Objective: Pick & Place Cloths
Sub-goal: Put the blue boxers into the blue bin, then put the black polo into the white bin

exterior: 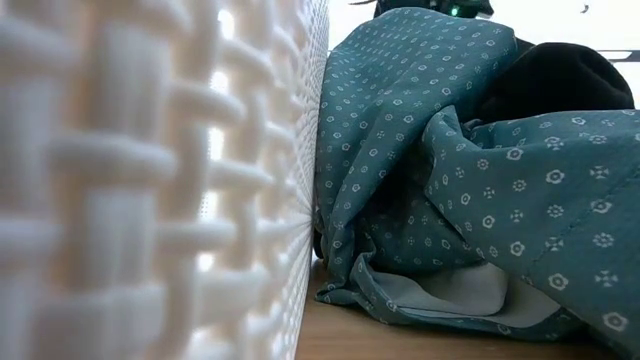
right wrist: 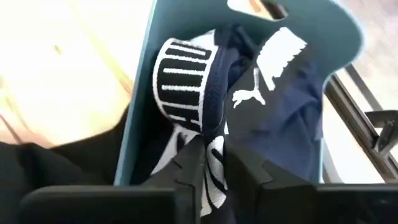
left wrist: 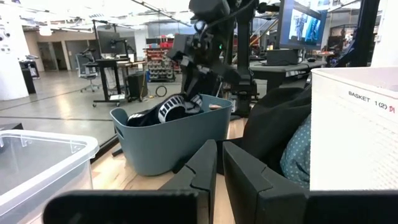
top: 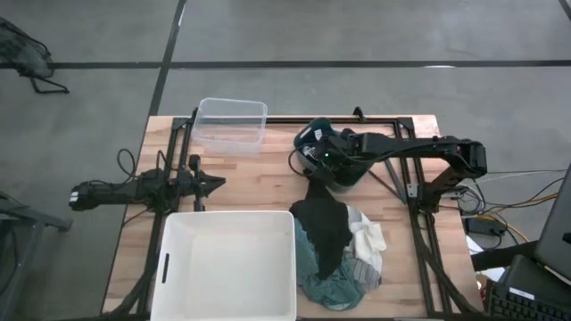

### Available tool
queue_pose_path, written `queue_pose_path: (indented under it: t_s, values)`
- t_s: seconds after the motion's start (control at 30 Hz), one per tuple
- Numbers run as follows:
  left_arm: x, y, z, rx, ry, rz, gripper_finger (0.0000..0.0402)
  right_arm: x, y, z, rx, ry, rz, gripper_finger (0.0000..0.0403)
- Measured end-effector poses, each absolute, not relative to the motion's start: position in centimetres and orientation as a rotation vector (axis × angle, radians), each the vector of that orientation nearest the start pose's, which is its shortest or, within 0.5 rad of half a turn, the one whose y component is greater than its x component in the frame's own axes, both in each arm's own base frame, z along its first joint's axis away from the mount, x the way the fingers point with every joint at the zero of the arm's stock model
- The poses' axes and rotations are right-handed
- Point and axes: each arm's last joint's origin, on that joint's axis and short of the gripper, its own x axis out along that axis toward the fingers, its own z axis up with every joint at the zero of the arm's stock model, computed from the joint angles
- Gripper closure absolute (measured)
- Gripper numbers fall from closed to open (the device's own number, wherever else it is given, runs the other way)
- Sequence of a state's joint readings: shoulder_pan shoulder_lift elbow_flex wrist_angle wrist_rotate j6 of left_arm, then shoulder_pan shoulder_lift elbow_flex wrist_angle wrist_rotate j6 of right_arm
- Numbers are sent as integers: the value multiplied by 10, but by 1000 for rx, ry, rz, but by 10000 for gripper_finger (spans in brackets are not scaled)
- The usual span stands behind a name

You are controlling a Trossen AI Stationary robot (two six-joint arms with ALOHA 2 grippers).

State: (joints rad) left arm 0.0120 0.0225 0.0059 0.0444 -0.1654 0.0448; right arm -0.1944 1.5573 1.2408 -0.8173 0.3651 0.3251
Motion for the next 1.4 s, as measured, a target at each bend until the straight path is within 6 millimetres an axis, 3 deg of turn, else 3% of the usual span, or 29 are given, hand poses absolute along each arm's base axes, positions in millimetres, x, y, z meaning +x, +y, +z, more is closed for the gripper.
queue_pose_path:
  t_s: [0.37, 0.57, 0.87, 1.13, 1.27, 1.4]
  values:
    - [98, 6, 168, 43, -21, 178, 367, 292, -53, 286, 190, 1022, -687, 204]
    - [98, 6, 168, 43, -21, 178, 367, 281, -35, 307, 175, 949, -629, 157]
    - [99, 6, 168, 43, -19, 178, 367, 269, 32, 317, 152, 942, -271, 145]
    - [99, 6, 168, 43, -18, 178, 367, 280, 105, 287, 41, 963, -89, 167]
    - [99, 6, 168, 43, -17, 178, 367, 292, 121, 272, -11, 970, -113, 169]
    - [99, 6, 168, 43, -17, 177, 367, 300, 124, 261, 5, 1006, -155, 164]
